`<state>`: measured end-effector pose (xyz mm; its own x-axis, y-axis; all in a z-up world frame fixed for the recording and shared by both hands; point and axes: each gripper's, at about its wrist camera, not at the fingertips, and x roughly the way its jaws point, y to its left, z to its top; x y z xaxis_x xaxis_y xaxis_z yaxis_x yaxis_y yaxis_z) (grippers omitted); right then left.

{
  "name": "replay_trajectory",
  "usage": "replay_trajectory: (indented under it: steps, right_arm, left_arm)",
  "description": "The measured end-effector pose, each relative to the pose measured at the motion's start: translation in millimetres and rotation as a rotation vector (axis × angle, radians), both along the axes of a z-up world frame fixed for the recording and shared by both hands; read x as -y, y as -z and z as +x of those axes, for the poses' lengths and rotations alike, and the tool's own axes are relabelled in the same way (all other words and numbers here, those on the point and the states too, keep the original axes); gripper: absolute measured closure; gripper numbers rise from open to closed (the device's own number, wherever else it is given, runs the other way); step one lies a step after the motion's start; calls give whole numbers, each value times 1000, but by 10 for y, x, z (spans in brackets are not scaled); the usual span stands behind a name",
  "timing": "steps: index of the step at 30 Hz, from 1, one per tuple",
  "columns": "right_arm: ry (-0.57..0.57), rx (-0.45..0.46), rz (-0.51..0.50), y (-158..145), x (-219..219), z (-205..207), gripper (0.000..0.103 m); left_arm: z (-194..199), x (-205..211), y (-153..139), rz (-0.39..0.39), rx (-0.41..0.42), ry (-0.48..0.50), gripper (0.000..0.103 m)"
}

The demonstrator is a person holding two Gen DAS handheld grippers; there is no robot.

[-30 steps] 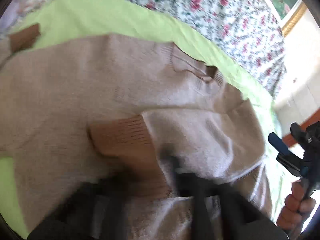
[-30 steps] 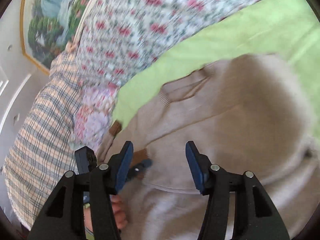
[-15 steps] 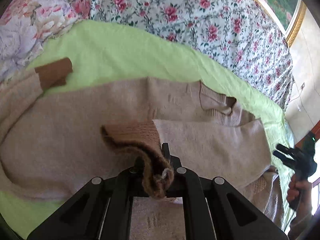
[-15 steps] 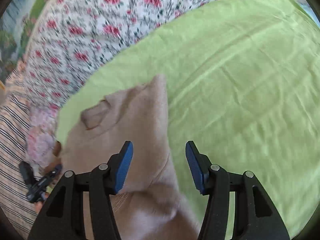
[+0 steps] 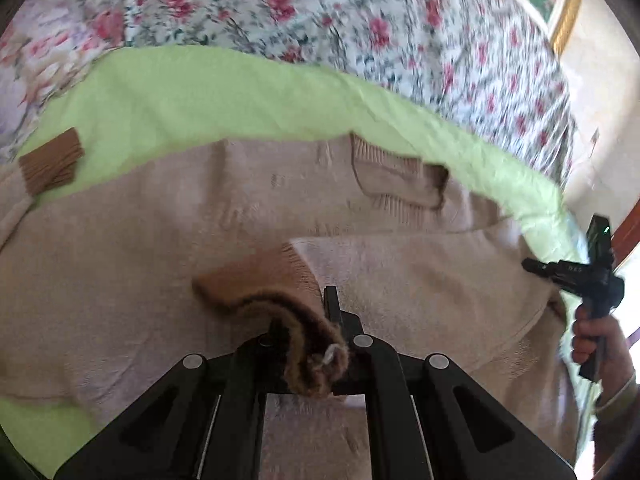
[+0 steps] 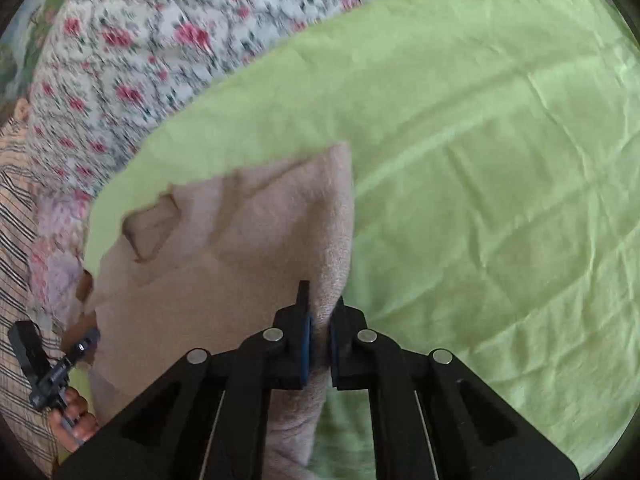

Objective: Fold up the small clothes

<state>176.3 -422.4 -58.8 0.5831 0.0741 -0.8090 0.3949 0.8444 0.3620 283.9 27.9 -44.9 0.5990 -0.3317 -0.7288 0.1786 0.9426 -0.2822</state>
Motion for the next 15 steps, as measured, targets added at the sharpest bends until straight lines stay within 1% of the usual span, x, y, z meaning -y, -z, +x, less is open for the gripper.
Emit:
replay_trajectory:
  steps: [2, 3, 4, 5, 6, 8, 9, 10, 11, 13, 14, 15]
  right_arm:
    - [17, 5, 3, -8, 14, -17, 95]
    - [39, -6, -32, -61, -9, -35, 92]
    - [67, -19, -113, -166, -70, -74, 90]
    - [75, -5, -163, -263, -154, -121, 86]
    - [36, 41, -171, -367, -268, -175, 86]
    - [-79, 84, -127, -421, -478, -189, 86]
    - [-143, 84, -97, -400, -615, -181, 86]
    - [-177, 69, -70, -351, -679, -172, 86]
    - [-190, 39, -48, -276, -698, -185, 86]
    - [-144, -55, -89, -106, -642, -230, 86]
    - [-119, -73, -106, -53, -577, -286, 91]
    - [-96, -53, -89, -50, -498, -370, 95]
  left_arm:
    - [42, 24, 104, 34, -32, -13, 97]
    - [39, -1, 121, 27, -40, -13, 96]
    - [23, -33, 118, 13, -40, -13, 95]
    - [-15, -77, 95, 5, -32, -18, 94]
    - [-33, -96, 84, 3, -27, -23, 93]
    - [-52, -114, 78, -4, -25, -25, 92]
    - [-59, -108, 88, 1, -29, -24, 92]
    - [-73, -107, 93, 9, -32, -25, 91]
    - [-83, -106, 102, 15, -37, -28, 90]
    - [-146, -155, 97, 6, -45, -31, 89]
    - [-192, -192, 87, 2, -45, -30, 84]
    - [-251, -238, 72, 11, -45, -28, 80]
